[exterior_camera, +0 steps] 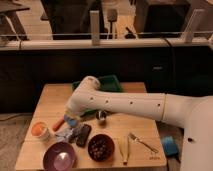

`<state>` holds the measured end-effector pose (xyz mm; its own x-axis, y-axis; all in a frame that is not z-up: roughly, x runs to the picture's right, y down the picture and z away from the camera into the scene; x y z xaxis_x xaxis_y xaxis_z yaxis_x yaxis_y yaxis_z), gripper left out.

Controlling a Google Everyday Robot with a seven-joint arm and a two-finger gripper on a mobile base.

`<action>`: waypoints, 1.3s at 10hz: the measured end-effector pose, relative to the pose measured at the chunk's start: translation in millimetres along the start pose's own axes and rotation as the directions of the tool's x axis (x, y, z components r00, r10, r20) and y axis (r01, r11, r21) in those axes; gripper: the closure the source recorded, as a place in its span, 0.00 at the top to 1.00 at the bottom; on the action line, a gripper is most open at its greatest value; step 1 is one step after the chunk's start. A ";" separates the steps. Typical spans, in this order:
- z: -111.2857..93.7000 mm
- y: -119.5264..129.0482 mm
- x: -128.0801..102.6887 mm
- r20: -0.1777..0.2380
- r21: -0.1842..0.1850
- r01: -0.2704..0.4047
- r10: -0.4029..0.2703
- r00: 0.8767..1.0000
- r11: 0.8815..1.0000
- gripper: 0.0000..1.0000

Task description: Place pepper in plastic cup

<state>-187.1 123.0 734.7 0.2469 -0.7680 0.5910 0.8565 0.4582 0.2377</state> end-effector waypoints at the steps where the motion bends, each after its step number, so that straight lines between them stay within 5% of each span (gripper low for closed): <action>1: 1.8 -0.8 -2.5 0.008 0.003 0.006 -0.006 1.000 1.000 0.03; 13: 14.8 -10.1 -28.8 0.104 0.035 0.094 -0.098 0.990 0.995 0.03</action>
<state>-209.6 147.1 726.6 0.1133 -0.7581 0.6422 0.8594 0.3991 0.3195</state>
